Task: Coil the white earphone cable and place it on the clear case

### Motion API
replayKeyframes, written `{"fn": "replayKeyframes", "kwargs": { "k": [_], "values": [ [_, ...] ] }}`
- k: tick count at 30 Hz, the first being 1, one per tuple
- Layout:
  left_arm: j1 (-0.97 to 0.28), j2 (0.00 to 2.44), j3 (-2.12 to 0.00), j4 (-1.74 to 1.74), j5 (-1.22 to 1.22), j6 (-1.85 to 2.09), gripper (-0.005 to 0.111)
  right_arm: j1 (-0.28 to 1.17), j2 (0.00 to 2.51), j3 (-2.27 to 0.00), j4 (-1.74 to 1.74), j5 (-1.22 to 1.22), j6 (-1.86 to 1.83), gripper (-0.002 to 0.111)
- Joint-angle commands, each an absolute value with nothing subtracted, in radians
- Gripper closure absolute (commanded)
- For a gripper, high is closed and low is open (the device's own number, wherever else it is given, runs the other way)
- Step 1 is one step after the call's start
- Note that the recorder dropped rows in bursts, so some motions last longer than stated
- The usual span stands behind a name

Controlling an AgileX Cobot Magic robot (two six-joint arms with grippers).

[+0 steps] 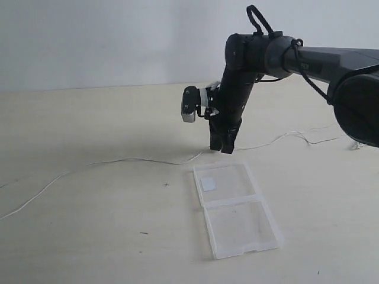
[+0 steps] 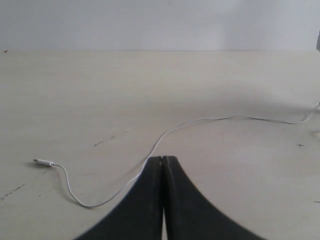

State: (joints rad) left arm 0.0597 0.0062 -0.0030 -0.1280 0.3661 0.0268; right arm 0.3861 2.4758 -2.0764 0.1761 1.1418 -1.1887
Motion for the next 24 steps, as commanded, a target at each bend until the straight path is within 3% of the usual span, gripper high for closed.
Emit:
{"fn": "replayKeyframes", "kwargs": {
  "k": [1, 14, 24],
  "values": [
    [0.061, 0.000, 0.000, -0.126, 0.361, 0.022, 0.107, 0.382, 2.338, -2.078, 0.264, 1.090, -1.110, 0.108],
    [0.061, 0.000, 0.000, -0.126, 0.361, 0.022, 0.107, 0.378, 1.914, -2.078, 0.471, 1.027, -1.004, 0.108],
    [0.061, 0.000, 0.000, -0.126, 0.361, 0.022, 0.107, 0.376, 1.880, -2.078, 0.446, 1.174, -0.992, 0.108]
  ]
}}
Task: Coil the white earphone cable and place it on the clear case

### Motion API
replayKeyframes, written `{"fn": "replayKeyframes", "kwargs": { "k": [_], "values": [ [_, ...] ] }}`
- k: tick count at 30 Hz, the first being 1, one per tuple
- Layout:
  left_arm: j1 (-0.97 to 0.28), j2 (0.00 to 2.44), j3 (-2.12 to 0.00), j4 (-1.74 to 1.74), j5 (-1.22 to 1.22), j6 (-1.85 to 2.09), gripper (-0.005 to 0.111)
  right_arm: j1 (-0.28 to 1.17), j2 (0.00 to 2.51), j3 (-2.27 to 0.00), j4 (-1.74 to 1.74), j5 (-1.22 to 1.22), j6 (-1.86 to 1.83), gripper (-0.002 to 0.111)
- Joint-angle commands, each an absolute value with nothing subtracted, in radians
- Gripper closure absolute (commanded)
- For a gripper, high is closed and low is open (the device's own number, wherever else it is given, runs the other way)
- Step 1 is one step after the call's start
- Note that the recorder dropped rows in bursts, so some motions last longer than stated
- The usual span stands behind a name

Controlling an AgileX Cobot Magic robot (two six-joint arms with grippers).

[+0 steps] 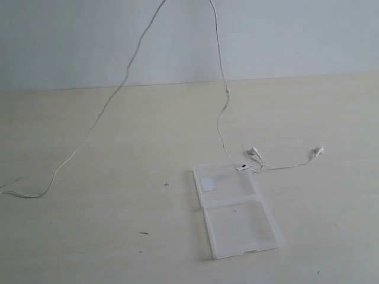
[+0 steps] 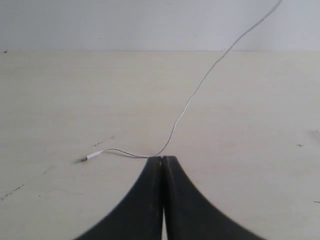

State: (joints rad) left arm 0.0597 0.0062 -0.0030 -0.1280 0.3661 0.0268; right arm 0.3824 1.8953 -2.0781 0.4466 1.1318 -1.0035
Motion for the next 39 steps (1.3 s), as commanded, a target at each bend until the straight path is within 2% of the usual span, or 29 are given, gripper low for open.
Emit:
{"fn": "replayKeyframes", "kwargs": {
  "k": [1, 15, 24, 39],
  "values": [
    [0.061, 0.000, 0.000, -0.126, 0.361, 0.022, 0.107, 0.376, 1.875, -2.078, 0.446, 1.199, -0.992, 0.108],
    [0.061, 0.000, 0.000, -0.126, 0.361, 0.022, 0.107, 0.376, 1.635, -2.078, 0.637, 1.215, -1.067, 0.108],
    [0.061, 0.000, 0.000, -0.126, 0.361, 0.022, 0.107, 0.376, 1.552, -2.078, 0.599, 0.822, -0.994, 0.108],
    [0.061, 0.000, 0.000, -0.092, 0.354, 0.073, 0.107, 0.376, 1.539, -2.078, 0.582, 0.804, -0.934, 0.108]
  ]
}}
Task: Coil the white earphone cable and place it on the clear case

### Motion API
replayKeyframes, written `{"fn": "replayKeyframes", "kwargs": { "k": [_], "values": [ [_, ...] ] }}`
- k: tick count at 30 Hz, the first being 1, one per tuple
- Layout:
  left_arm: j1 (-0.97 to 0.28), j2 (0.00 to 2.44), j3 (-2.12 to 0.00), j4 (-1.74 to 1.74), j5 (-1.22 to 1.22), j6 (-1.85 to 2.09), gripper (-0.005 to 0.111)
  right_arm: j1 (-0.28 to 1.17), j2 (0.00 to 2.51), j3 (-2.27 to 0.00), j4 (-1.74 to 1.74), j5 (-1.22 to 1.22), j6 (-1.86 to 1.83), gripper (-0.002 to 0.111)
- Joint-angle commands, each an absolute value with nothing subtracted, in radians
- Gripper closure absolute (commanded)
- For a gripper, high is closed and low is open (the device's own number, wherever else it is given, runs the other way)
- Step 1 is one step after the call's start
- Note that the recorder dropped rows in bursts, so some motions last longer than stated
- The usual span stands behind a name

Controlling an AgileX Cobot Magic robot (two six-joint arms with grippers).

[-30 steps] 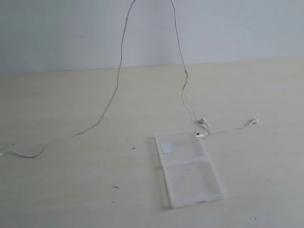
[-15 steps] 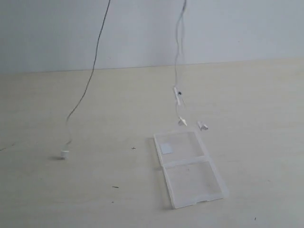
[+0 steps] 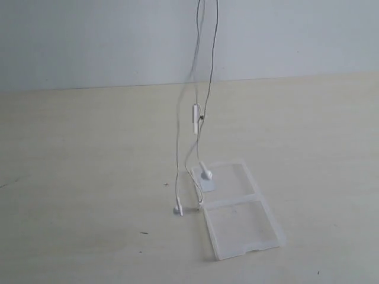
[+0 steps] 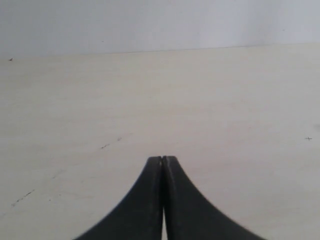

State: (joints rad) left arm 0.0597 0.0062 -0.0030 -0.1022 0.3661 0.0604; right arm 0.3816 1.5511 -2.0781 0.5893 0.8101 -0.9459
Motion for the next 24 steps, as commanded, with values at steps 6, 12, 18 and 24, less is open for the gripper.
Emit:
{"fn": "replayKeyframes", "kwargs": {
  "k": [6, 12, 18, 24],
  "values": [
    [0.061, 0.000, 0.000, -0.090, 0.345, 0.073, 0.107, 0.376, 1.539, -2.078, 0.564, 0.794, -0.936, 0.108],
    [0.061, 0.000, 0.000, -0.096, 0.168, 0.066, 0.107, 0.376, 1.532, -2.078, 0.570, 0.747, -0.921, 0.108],
    [0.059, 0.000, 0.000, -0.152, -0.119, 0.066, 0.107, 0.376, 1.514, -2.078, 0.539, 0.710, -0.721, 0.108],
    [0.059, 0.000, 0.000, -0.156, -0.293, 0.066, 0.107, 0.365, 1.489, -2.078, 0.342, 0.691, -0.454, 0.108]
  ]
}}
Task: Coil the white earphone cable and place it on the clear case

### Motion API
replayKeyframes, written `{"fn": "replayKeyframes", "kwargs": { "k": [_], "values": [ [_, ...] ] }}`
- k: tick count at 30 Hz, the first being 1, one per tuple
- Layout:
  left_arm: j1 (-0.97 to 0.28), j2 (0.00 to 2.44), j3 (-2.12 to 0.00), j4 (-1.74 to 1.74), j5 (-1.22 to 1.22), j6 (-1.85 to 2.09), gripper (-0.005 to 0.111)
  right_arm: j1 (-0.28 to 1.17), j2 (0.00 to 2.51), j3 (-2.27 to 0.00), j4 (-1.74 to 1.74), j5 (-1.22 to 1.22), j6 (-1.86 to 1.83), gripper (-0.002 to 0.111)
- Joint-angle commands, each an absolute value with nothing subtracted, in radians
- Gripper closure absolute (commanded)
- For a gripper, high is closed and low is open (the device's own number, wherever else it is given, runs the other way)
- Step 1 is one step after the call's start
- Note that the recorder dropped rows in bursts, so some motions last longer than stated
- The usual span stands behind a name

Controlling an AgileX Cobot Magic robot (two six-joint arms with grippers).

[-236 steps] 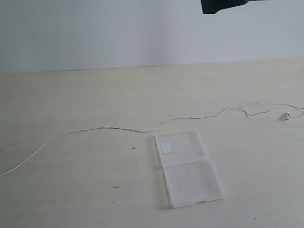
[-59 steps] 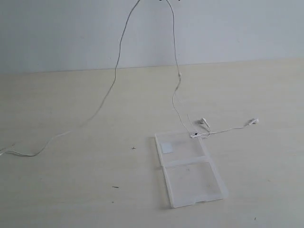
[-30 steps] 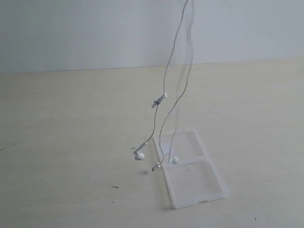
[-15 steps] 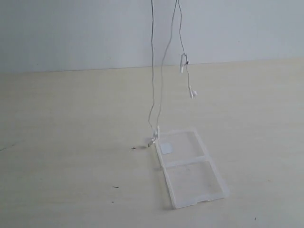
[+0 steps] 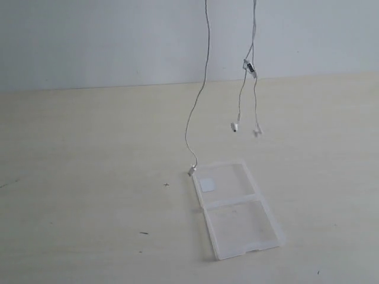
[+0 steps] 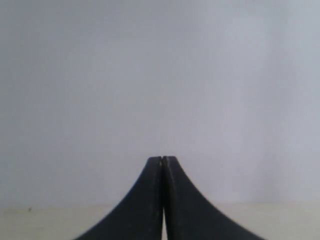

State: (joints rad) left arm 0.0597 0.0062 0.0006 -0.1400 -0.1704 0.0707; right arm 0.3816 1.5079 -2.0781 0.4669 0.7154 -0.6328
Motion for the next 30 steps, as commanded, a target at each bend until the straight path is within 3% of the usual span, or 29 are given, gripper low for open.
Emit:
{"fn": "replayKeyframes", "kwargs": {
  "k": [1, 9, 19, 25, 28, 30],
  "values": [
    [0.059, 0.000, 0.000, -0.156, -0.327, 0.066, 0.107, 0.358, 1.486, -2.078, 0.310, 0.691, -0.398, 0.108],
    [0.059, 0.000, 0.000, -0.156, -0.380, -0.169, 0.107, 0.311, 1.481, -2.078, 0.260, 0.710, -0.287, 0.108],
    [0.059, 0.000, -0.005, -0.156, -0.397, -0.187, 0.107, 0.311, 1.481, -2.078, 0.264, 0.751, -0.287, 0.108],
    [0.059, 0.010, -0.006, -0.147, -0.304, -0.286, 0.107, 0.311, 1.481, -2.078, 0.443, 0.784, -0.390, 0.108],
    [0.059, 0.115, -0.013, 0.124, -0.368, -0.504, 0.107, 0.313, 1.485, -2.078, 0.615, 0.848, -0.536, 0.108],
    [0.059, 0.249, -0.077, 0.531, -0.517, -0.729, 0.107, 0.313, 1.489, -2.078, 0.689, 0.850, -0.579, 0.108]
  ]
}}
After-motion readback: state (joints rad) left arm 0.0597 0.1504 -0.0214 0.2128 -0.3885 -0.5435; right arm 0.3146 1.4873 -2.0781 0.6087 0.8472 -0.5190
